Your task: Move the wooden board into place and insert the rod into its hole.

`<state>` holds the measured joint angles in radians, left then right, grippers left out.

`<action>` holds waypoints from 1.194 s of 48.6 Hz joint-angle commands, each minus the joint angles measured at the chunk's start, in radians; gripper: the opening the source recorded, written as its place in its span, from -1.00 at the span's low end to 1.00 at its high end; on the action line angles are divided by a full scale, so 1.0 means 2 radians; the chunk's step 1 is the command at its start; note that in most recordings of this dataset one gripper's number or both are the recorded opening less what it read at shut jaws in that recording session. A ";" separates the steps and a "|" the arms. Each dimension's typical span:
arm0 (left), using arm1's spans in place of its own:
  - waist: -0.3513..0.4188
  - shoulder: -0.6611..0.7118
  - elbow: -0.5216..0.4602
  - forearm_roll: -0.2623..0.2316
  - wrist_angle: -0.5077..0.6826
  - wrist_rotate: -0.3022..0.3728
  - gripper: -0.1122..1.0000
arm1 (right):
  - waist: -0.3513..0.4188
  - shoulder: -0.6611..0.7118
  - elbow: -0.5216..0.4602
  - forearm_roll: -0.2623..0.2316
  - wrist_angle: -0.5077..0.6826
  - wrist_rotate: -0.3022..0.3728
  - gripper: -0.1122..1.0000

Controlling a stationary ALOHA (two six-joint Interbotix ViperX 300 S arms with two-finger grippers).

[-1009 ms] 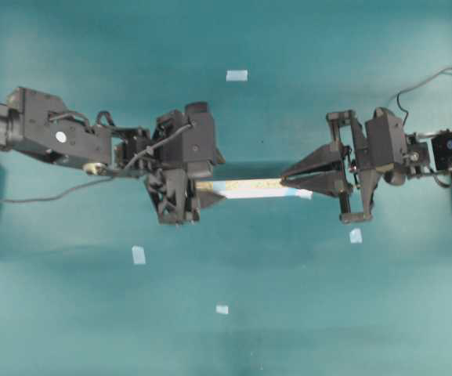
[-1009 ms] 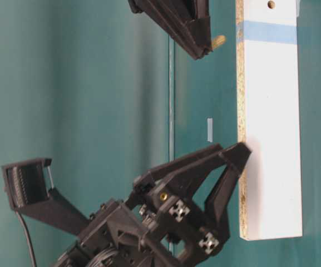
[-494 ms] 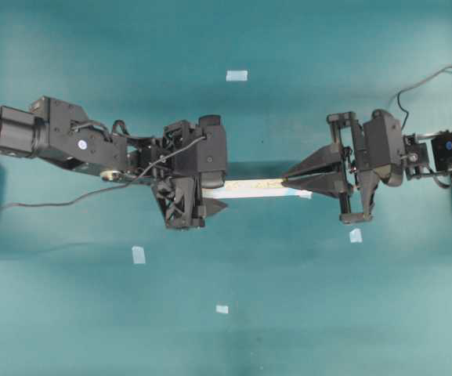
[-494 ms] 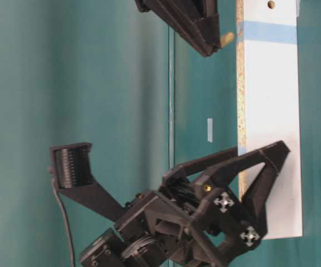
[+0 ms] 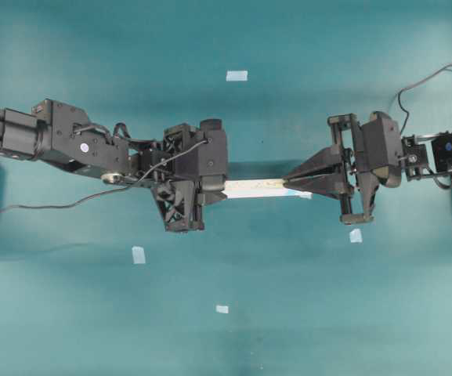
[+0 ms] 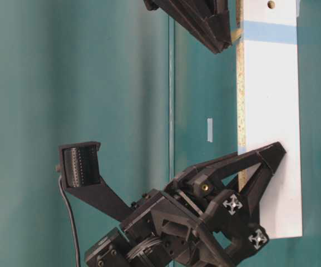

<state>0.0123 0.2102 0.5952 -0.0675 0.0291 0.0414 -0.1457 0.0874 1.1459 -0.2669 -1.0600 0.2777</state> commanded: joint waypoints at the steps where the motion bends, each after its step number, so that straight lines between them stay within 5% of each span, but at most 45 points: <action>1: 0.002 -0.011 -0.008 0.001 0.003 0.001 -0.40 | -0.002 -0.002 -0.002 0.002 -0.005 -0.002 -0.60; 58: 0.002 -0.012 -0.012 0.001 0.020 -0.001 -0.40 | -0.001 0.006 0.038 0.002 0.005 -0.012 -0.60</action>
<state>0.0138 0.2102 0.5829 -0.0675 0.0660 0.0399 -0.1503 0.1012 1.2118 -0.2623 -1.0630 0.2592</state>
